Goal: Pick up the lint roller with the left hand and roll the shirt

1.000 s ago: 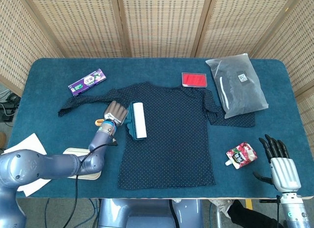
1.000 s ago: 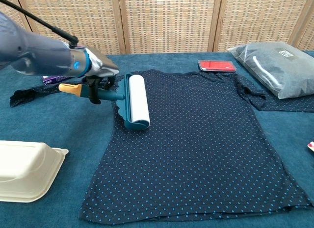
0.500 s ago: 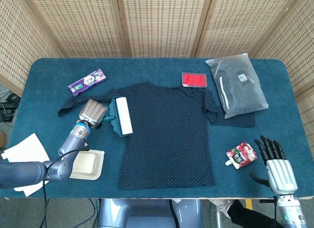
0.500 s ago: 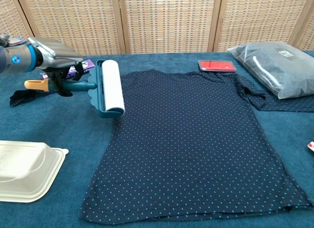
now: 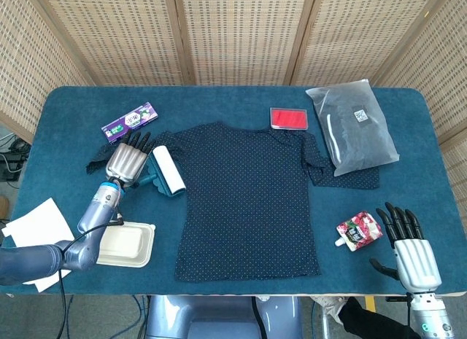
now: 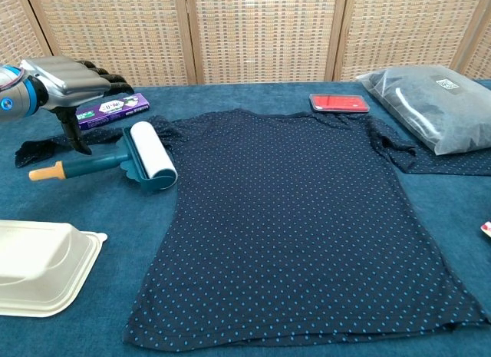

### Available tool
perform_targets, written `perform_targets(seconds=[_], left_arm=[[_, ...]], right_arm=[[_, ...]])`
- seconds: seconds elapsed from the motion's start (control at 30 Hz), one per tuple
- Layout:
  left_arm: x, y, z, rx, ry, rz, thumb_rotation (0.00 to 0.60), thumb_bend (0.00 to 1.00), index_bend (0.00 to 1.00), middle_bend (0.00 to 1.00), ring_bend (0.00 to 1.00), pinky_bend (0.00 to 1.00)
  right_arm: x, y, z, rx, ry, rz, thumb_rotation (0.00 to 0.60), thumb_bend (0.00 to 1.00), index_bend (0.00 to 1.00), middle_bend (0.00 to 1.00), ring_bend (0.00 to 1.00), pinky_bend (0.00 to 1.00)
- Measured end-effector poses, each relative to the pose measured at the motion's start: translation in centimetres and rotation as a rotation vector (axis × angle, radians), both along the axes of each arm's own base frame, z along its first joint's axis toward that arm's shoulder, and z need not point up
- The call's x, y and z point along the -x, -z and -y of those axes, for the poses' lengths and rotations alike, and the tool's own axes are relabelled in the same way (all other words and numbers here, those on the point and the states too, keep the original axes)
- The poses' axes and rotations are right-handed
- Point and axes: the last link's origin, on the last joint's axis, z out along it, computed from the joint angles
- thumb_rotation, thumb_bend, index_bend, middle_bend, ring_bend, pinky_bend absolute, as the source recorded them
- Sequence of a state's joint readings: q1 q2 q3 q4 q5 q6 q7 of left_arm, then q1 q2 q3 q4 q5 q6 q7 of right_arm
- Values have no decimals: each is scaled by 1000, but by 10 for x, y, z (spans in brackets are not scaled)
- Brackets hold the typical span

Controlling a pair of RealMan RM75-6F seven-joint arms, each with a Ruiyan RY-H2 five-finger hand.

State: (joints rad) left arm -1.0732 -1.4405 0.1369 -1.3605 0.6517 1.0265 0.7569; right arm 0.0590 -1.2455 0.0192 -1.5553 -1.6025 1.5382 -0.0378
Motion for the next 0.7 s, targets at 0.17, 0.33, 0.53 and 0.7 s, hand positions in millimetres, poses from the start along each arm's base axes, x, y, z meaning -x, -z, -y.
perform_targets(seconds=[0.17, 0.33, 0.53, 0.7], left_arm=[[6, 1, 4, -26, 23, 54, 600, 16, 0, 0, 0, 0], [9, -7, 21, -57, 32, 171, 600, 16, 0, 0, 0, 0], [16, -28, 64, -128, 87, 321, 600, 16, 0, 0, 0, 0], [39, -46, 116, -201, 88, 413, 600, 16, 0, 0, 0, 0]], right_arm=[[-1, 0, -2, 0, -4, -1, 600, 130, 0, 0, 0, 0], [-1, -3, -2, 10, -6, 1, 600, 129, 0, 0, 0, 0], [-3, -5, -2, 17, -12, 4, 600, 129, 0, 0, 0, 0], [-5, -8, -3, 30, -23, 5, 600, 129, 0, 0, 0, 0]])
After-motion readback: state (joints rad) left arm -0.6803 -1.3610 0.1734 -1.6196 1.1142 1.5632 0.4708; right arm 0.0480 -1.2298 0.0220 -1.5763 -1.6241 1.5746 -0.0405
